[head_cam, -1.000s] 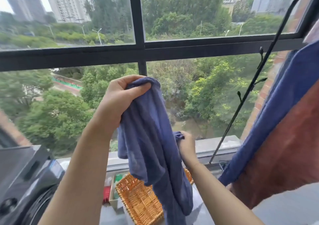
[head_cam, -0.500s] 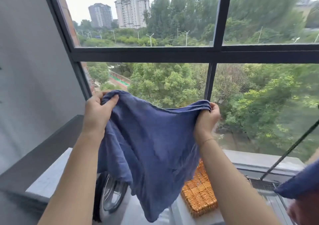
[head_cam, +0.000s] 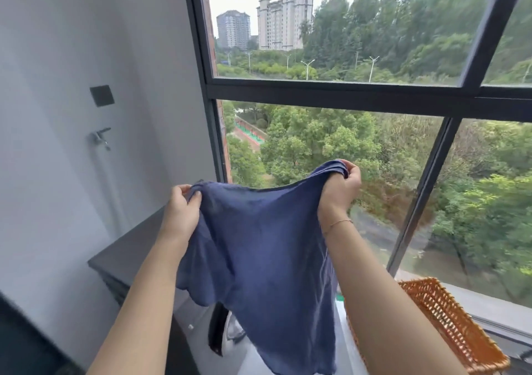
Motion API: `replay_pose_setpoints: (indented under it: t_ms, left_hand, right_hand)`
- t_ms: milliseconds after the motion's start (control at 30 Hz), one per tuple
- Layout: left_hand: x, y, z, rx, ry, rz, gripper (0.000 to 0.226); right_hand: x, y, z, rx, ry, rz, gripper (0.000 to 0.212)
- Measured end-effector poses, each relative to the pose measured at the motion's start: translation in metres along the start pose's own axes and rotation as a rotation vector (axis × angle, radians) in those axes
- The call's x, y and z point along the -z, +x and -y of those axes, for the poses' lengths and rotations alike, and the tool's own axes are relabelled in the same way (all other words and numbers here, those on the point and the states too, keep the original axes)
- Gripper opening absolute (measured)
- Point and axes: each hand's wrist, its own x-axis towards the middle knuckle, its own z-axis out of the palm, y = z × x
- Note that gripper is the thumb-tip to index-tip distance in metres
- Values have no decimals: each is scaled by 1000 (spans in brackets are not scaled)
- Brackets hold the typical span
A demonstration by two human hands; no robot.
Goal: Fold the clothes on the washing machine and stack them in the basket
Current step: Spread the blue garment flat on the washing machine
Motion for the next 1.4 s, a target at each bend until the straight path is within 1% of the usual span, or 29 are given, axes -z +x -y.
replay_pose_setpoints:
  t_ms: [33, 133, 233, 333, 367, 400, 433, 533, 600, 667, 800, 900, 967, 1067, 1100, 1133, 1200, 1267, 1333, 1400]
  left_hand:
    - [6, 11, 7, 15, -28, -10, 9]
    - [18, 33, 22, 54, -40, -25, 37]
    - [22, 62, 34, 72, -5, -16, 46]
    - [25, 97, 37, 68, 9, -6, 62]
    - [25, 105, 39, 69, 4, 2, 61]
    - [30, 136, 49, 76, 0, -14, 58]
    - [34, 151, 55, 87, 1, -19, 54]
    - [39, 166, 59, 147, -20, -39, 43]
    - [45, 186, 69, 167, -49, -51, 38]
    - [55, 208, 83, 185, -55, -37, 43]
    - [83, 248, 114, 246, -10, -17, 64]
    - [108, 281, 135, 276, 11, -28, 69]
    - [131, 311, 155, 301, 17, -38, 67]
    - [161, 357, 188, 328, 13, -17, 65]
    - [167, 368, 196, 326, 22, -6, 64]
    - [177, 382, 206, 333, 37, 2, 64]
    - [201, 410, 227, 338, 85, 0, 63]
    - [216, 432, 245, 304, 176, -23, 63]
    - [226, 450, 270, 261, 317, -12, 63]
    - [227, 451, 297, 271, 481, 88, 65]
  right_hand:
    - [-18, -1, -7, -15, 3, 19, 23]
    - [-49, 1, -24, -61, -3, 63, 30]
    - [-89, 4, -45, -93, -31, 114, 26]
    - [-134, 12, -71, -121, -29, 125, 22]
    - [-143, 15, -76, -130, -33, 145, 21]
    - [-176, 22, -94, -150, -48, 190, 20]
    - [-191, 27, -103, -167, -62, 223, 18]
    - [-210, 42, -115, -158, -135, 305, 20]
    - [-240, 49, -135, -159, -199, 377, 23]
    - [-271, 46, -153, -177, -237, 430, 27]
    - [-331, 28, -188, -160, -310, 475, 38]
    - [-373, 18, -209, -96, -430, 542, 46]
    - [-407, 7, -226, -7, -597, 549, 46]
    - [-449, -9, -254, 256, -906, 524, 46]
    - [-457, -13, -261, 306, -981, 524, 44]
    - [-471, -21, -271, 303, -1029, 531, 41]
    - [-503, -38, -287, 220, -1070, 563, 35]
    - [-526, -51, -300, 166, -1089, 607, 31]
    - [-548, -64, -318, 136, -1086, 676, 35]
    - [-563, -82, -340, 54, -1105, 840, 46]
